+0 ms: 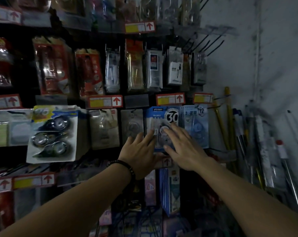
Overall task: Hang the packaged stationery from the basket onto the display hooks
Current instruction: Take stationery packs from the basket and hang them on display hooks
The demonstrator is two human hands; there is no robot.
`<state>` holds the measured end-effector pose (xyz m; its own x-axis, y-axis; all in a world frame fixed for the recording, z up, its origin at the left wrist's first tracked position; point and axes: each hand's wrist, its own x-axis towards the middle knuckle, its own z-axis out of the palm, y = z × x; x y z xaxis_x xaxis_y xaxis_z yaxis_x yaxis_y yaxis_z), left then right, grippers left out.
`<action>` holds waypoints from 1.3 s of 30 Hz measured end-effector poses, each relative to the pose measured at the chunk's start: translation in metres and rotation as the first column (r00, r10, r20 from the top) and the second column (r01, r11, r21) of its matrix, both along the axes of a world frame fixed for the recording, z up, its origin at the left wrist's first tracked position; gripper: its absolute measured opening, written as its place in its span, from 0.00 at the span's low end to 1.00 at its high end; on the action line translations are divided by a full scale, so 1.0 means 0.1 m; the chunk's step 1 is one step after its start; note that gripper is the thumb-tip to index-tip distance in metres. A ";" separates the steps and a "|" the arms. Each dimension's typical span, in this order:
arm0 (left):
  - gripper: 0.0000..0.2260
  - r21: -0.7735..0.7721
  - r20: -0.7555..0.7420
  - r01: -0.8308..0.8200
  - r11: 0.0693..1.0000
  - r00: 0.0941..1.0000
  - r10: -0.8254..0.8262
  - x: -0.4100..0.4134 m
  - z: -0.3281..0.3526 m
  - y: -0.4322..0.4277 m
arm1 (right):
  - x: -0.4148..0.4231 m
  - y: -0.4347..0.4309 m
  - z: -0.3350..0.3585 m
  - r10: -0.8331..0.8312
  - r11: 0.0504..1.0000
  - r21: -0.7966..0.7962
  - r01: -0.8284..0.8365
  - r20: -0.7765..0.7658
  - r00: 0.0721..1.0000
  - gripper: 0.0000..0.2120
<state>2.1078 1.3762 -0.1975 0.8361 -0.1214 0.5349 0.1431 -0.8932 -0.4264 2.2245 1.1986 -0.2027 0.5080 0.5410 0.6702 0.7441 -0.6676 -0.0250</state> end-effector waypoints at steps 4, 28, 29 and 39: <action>0.40 -0.026 -0.020 -0.024 0.999 1.000 0.024 0.14 0.08 -0.03 | 0.09 0.10 0.05 -0.008 1.000 -0.023 0.007 -0.039 0.999 0.33; 0.25 -0.075 -0.048 -0.160 0.984 0.987 0.156 0.25 0.25 -0.15 | 0.09 -0.10 0.15 0.039 0.999 -0.020 -0.039 0.012 0.999 0.27; 0.24 -0.071 -0.018 -0.135 0.988 0.991 0.134 0.24 0.25 -0.20 | 0.10 -0.19 0.11 0.016 1.000 0.026 -0.017 0.060 0.998 0.26; 0.34 0.021 -0.073 -0.016 1.000 0.997 0.017 0.48 0.22 -0.57 | 0.55 -0.62 -0.11 -0.171 0.971 0.156 0.184 -0.095 0.981 0.36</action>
<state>2.1557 1.3196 -0.1750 0.8748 -0.1174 0.4700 0.1255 -0.8822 -0.4539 2.2795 1.1364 -0.2135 0.6418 0.3244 0.6949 0.6053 -0.7707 -0.1993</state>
